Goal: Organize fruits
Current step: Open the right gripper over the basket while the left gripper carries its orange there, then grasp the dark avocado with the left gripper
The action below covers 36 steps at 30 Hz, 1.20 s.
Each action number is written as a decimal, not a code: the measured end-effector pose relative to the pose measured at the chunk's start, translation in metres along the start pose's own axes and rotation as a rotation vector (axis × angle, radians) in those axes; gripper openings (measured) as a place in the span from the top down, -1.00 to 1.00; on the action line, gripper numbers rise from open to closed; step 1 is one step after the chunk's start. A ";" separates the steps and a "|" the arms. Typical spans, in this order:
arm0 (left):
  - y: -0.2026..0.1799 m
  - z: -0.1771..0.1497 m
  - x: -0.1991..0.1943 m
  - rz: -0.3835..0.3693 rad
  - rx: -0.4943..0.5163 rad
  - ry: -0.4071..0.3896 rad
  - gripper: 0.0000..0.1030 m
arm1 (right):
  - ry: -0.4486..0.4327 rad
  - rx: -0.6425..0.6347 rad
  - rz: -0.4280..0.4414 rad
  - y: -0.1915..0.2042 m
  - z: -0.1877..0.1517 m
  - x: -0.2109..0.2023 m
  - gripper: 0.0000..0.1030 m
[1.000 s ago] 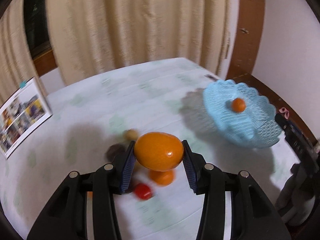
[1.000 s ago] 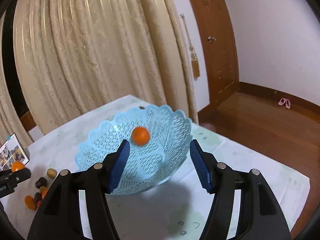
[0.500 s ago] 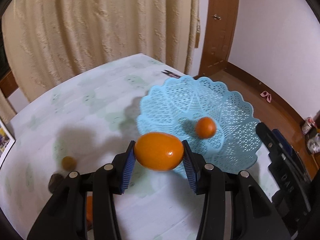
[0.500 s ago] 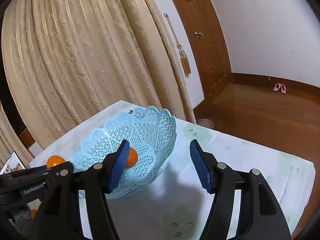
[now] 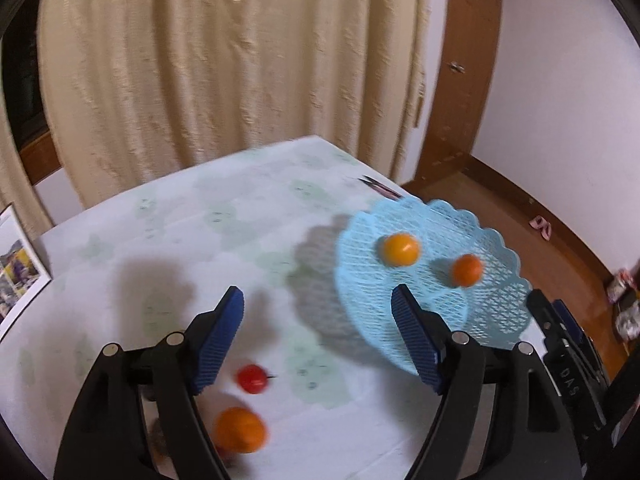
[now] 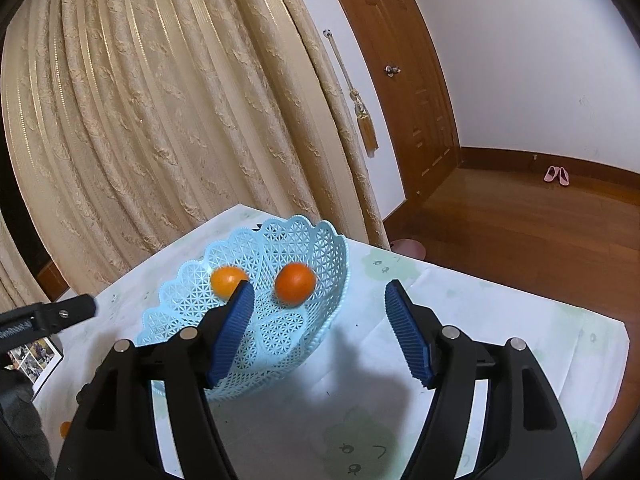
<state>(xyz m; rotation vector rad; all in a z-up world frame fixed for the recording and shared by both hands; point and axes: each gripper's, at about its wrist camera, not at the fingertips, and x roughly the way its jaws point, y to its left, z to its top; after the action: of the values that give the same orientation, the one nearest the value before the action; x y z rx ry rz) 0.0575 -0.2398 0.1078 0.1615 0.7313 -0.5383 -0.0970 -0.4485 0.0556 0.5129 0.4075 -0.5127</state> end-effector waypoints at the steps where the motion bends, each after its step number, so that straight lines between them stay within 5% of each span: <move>1: 0.007 0.000 -0.003 0.011 -0.008 -0.002 -0.48 | -0.001 0.001 -0.001 0.000 0.000 0.000 -0.35; 16: 0.120 -0.027 -0.006 0.184 -0.201 0.071 -0.48 | -0.015 -0.010 -0.031 0.003 0.000 -0.004 -0.36; 36: 0.143 -0.066 0.040 0.130 -0.301 0.252 -0.33 | 0.015 -0.071 0.011 0.030 -0.014 -0.016 -0.36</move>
<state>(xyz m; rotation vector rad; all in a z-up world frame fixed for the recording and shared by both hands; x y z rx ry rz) 0.1178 -0.1126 0.0263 -0.0045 1.0308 -0.2813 -0.0966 -0.4121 0.0628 0.4510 0.4355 -0.4826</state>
